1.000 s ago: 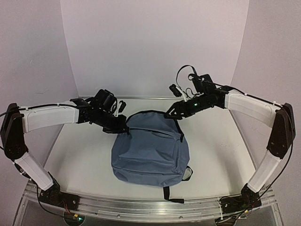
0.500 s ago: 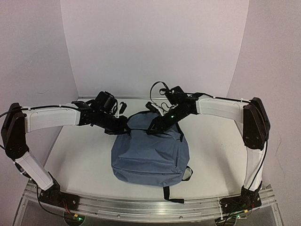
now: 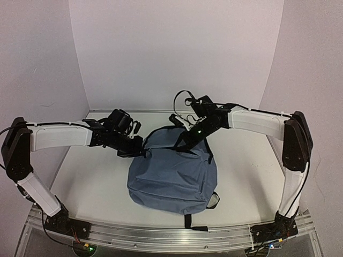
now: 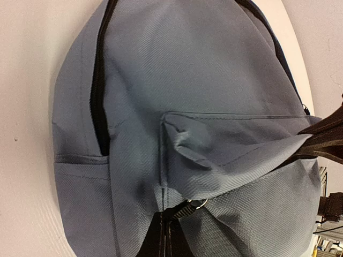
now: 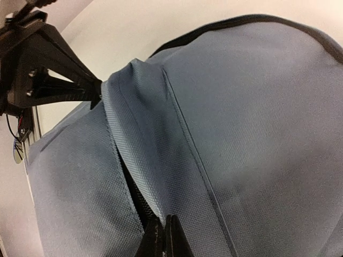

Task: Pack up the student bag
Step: Adjust the student bag at the center of the board.

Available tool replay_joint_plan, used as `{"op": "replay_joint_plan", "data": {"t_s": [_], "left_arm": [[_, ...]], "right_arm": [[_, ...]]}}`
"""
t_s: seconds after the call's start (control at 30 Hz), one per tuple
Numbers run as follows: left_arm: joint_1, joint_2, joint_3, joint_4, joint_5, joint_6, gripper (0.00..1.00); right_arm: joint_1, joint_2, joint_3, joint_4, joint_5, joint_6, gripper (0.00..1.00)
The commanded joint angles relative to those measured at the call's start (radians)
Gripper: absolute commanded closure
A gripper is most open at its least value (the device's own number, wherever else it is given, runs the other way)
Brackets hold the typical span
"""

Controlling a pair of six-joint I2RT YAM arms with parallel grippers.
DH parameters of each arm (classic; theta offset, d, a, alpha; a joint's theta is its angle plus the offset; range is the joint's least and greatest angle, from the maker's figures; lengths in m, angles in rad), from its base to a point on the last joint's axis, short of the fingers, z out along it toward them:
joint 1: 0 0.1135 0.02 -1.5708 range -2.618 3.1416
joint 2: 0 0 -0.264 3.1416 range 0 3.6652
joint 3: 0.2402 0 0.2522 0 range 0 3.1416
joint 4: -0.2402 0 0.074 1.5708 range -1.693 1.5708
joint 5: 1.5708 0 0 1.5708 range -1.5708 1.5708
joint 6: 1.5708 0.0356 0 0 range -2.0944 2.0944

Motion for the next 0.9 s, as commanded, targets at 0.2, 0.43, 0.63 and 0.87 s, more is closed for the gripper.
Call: {"op": "replay_joint_plan", "data": {"t_s": [0.2,0.43,0.63,0.87], "left_arm": [[0.033,0.044,0.019,0.010,-0.030,-0.011,1.00],[0.027,-0.029,0.015,-0.009,-0.019,-0.004,0.69],[-0.071,-0.306,-0.186,0.063,-0.032,-0.065,0.29],[-0.193,-0.347,-0.328,0.171,-0.037,-0.205,0.07]], "right_arm": [[-0.100,-0.185,-0.068,-0.087,0.043,-0.043,1.00],[-0.118,-0.185,-0.120,-0.085,0.025,-0.024,1.00],[-0.249,-0.154,-0.141,-0.083,0.036,0.020,1.00],[-0.375,-0.115,-0.164,-0.070,0.088,0.112,1.00]]}}
